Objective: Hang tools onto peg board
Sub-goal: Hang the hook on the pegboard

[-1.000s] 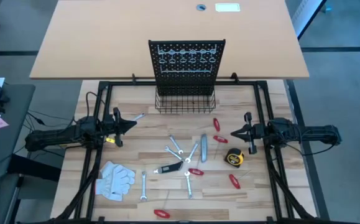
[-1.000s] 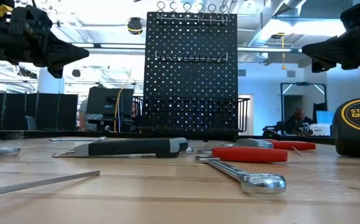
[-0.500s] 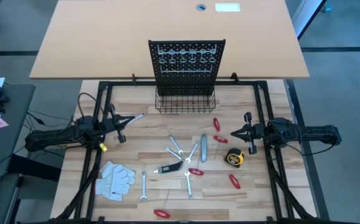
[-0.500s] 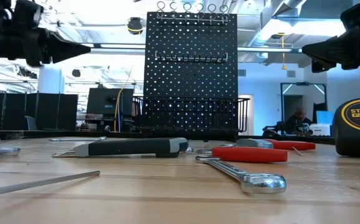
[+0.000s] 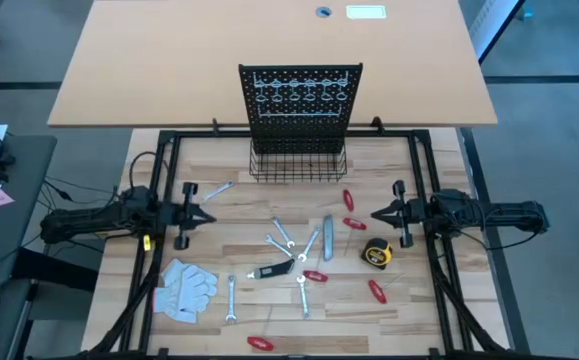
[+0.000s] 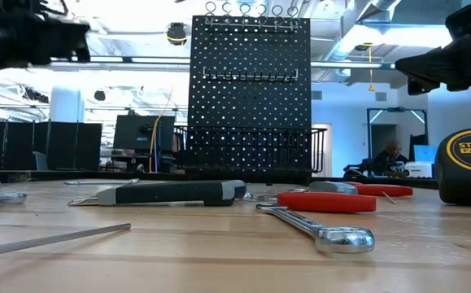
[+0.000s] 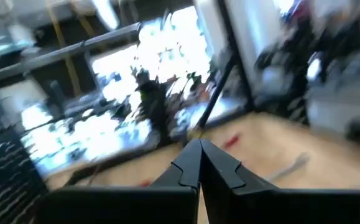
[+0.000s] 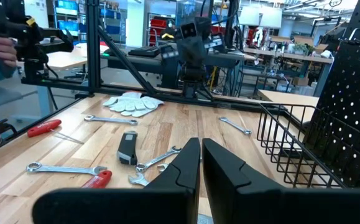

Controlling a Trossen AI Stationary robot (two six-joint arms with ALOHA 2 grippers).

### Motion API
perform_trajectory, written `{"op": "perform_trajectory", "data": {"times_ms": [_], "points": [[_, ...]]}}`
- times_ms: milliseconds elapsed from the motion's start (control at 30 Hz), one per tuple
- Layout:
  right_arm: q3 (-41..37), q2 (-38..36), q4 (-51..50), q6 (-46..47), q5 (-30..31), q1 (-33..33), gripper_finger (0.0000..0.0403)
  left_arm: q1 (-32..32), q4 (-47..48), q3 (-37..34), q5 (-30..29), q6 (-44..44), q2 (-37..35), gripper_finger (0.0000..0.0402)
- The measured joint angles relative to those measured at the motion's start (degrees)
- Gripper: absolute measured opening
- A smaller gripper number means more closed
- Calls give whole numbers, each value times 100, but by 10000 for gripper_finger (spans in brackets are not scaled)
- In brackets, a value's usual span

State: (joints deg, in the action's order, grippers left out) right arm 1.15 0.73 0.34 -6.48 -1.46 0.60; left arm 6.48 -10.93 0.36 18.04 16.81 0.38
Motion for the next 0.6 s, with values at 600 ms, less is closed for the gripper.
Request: {"op": "perform_trajectory", "data": {"times_ms": [600], "points": [[0,0,2,0,-1,0,27,-13,-2432,35,2,-2404,103,0]]}}
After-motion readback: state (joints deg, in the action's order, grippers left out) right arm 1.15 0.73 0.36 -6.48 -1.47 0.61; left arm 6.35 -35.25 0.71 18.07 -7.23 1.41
